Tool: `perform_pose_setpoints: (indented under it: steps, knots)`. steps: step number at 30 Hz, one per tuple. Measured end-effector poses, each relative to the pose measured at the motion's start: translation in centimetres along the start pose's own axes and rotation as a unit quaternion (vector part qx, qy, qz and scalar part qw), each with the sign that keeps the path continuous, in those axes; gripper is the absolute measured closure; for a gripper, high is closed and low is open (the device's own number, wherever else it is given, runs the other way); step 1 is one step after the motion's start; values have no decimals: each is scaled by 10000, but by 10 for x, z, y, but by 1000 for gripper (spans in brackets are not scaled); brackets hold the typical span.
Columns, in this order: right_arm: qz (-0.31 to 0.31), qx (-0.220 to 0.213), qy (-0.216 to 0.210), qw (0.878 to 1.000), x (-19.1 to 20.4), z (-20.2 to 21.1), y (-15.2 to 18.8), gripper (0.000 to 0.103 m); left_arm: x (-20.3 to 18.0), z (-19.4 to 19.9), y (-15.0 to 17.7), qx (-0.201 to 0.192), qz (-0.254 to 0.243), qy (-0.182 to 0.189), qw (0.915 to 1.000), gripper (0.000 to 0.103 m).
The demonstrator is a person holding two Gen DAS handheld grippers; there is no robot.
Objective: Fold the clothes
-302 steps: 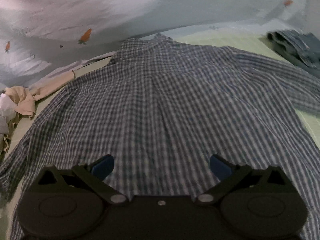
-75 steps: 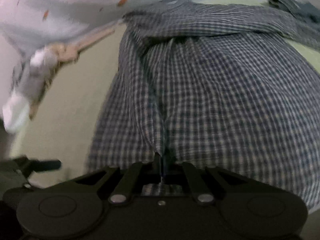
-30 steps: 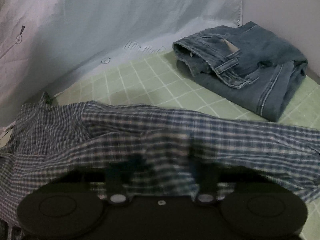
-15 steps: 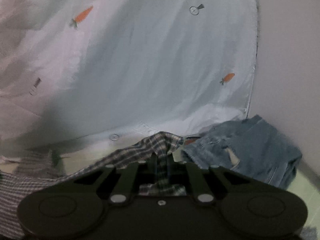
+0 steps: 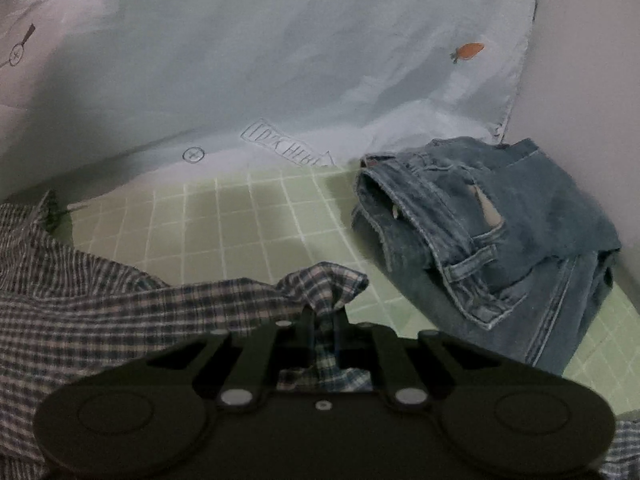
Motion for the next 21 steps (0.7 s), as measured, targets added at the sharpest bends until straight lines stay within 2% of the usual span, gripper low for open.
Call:
perform_pose_setpoints:
  steps: [1,3,7,9,11,13,17,21]
  knots:
    - [9,-57,26,10000,2,4,0,94,3,9,1,-60,45,21,10000,50]
    - [227,-340,-176,9990,18,35,10,94,16,38,11,-214,322,81,9992,39]
    - [662,-905,-577,9920,50,98,29,94,35,103,52,-471,669,374,9959,31]
    - [878,-1185,-777,9860,66,130,39,94,36,133,84,-576,749,370,9948,29]
    - [1095,-1459,-978,9783,82,162,50,94,32,152,118,-518,720,367,9954,28]
    - [1487,-1412,-1358,9693,107,185,78,94,27,163,150,-356,707,439,9959,28]
    - [2208,-1013,-2039,9484,150,213,142,94,18,176,208,-33,718,569,9958,28]
    - [3040,-436,-2257,9245,181,217,207,94,18,182,253,213,632,585,9961,28]
Point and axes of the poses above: each gripper's, at about its wrist camera, not at the fingertips, and z roughly against the way its jaws point, x to its left, y to its underside, the point moved 2 cm from there along -z, roughly the way its jaws point, and after that the axes turned 9 degrees about x, right-handed, at the moved point
